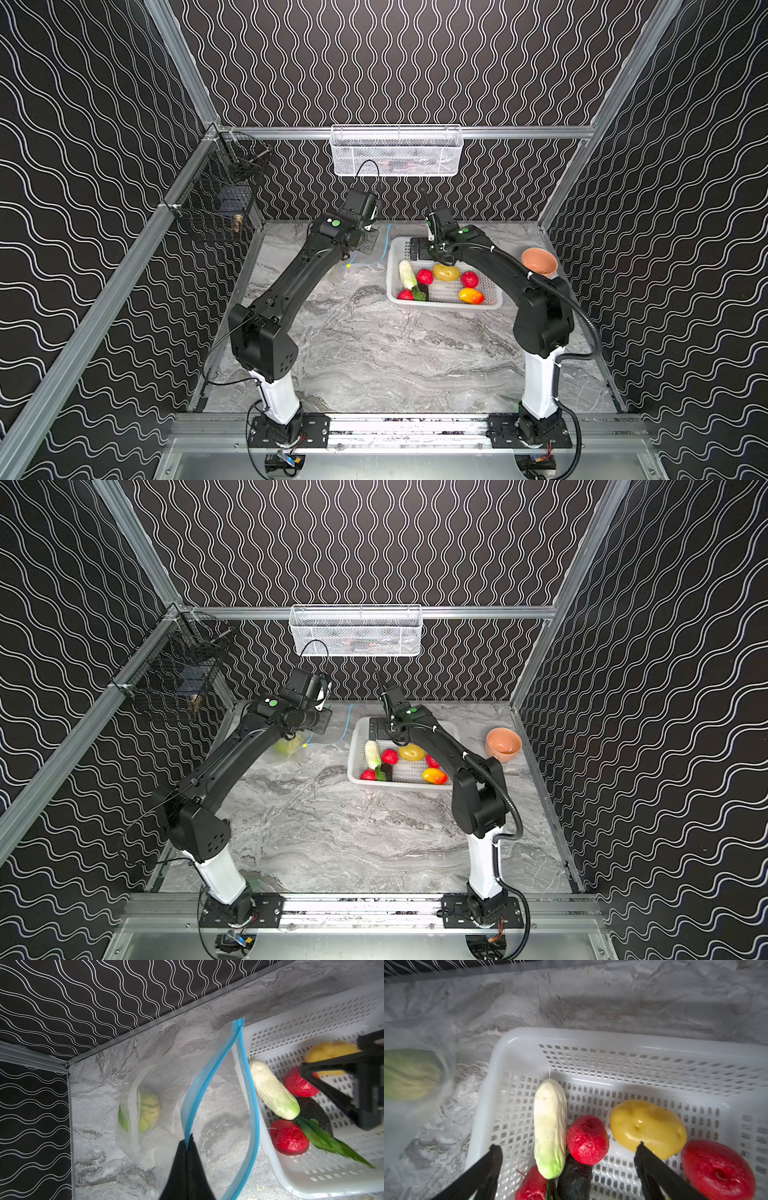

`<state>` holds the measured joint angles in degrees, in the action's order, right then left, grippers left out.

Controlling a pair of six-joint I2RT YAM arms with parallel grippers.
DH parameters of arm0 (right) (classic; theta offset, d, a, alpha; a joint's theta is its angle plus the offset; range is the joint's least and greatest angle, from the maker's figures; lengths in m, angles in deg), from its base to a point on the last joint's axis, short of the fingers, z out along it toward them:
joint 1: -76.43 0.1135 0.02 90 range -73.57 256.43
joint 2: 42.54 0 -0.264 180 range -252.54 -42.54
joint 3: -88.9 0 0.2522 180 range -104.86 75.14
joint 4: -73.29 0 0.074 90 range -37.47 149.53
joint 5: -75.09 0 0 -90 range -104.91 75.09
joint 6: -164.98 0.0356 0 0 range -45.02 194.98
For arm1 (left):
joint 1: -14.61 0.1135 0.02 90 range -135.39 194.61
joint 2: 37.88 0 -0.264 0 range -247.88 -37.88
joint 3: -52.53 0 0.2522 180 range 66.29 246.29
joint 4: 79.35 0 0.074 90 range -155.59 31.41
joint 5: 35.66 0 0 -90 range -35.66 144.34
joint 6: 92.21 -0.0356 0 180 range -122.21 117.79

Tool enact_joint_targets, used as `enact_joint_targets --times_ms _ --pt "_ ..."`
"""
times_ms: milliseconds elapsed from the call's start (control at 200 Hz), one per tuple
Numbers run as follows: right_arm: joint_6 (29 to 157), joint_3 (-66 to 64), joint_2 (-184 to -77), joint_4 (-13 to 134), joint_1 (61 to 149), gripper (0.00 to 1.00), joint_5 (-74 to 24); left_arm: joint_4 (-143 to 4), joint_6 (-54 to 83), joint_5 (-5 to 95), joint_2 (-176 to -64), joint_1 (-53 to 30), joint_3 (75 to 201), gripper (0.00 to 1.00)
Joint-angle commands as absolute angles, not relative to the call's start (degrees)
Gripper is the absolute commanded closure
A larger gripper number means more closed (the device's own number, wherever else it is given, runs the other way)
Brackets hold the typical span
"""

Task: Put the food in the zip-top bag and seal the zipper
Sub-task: 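Lower the right gripper onto the red beet and grasp it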

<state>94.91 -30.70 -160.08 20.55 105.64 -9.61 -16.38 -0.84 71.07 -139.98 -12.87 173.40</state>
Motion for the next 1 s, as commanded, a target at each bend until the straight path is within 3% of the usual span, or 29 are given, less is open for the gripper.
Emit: enact_joint_targets --times_ms 0,541,996 --pt "94.36 -33.49 -162.41 15.0 105.72 0.02 -9.9 -16.85 -1.38 73.31 -140.27 -12.81 174.04 1.0" --pt "94.45 -37.89 -167.74 13.35 105.69 0.14 -11.48 -16.73 -1.32 72.17 -139.83 -12.81 173.78 1.0" --pt "95.68 -37.68 -171.36 9.15 105.7 0.24 -6.1 -17.03 -1.09 71.77 -139.62 -12.83 173.29 1.0"
